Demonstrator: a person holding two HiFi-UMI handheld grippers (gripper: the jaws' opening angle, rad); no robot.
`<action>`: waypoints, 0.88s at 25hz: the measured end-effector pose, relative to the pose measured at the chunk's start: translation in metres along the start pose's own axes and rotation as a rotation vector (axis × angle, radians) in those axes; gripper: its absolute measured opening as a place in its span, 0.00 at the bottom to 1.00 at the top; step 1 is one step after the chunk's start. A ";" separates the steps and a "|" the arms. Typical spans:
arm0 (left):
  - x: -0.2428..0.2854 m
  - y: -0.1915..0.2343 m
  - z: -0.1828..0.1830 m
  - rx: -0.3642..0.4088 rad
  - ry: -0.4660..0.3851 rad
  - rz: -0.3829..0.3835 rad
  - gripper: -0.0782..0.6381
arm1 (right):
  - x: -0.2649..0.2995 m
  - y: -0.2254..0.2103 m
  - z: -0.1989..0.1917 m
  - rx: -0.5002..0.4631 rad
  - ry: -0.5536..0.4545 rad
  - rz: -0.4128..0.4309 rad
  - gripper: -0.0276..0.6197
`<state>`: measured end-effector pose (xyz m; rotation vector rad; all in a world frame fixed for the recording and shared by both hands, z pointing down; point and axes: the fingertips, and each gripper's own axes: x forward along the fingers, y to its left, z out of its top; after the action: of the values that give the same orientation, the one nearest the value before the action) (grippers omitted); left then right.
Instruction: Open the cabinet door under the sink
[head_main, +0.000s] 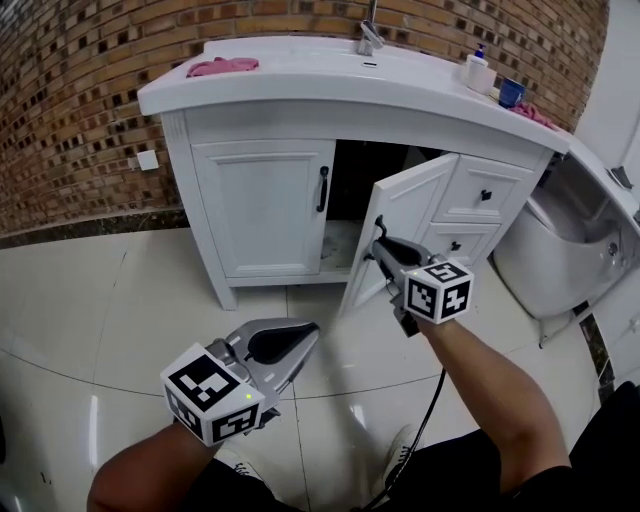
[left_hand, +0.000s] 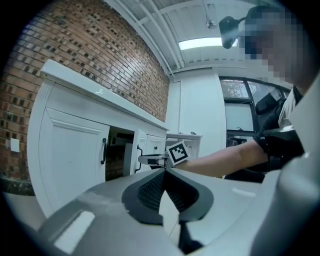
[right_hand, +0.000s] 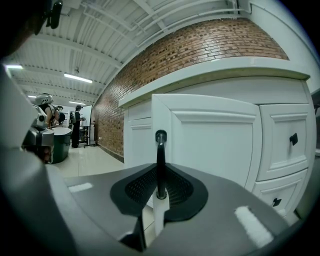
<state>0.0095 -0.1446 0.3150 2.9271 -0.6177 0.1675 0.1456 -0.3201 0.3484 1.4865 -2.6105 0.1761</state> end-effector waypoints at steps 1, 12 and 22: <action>0.000 -0.001 -0.001 -0.003 0.004 -0.002 0.12 | -0.004 0.000 -0.001 -0.001 0.005 0.003 0.11; 0.009 -0.010 -0.005 0.026 0.020 -0.031 0.12 | -0.073 -0.016 -0.013 0.016 0.040 -0.022 0.10; 0.034 -0.030 -0.011 0.030 0.041 -0.091 0.12 | -0.145 -0.063 -0.026 0.052 0.067 -0.148 0.09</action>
<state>0.0516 -0.1294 0.3269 2.9654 -0.4797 0.2276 0.2745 -0.2253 0.3518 1.6538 -2.4503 0.2755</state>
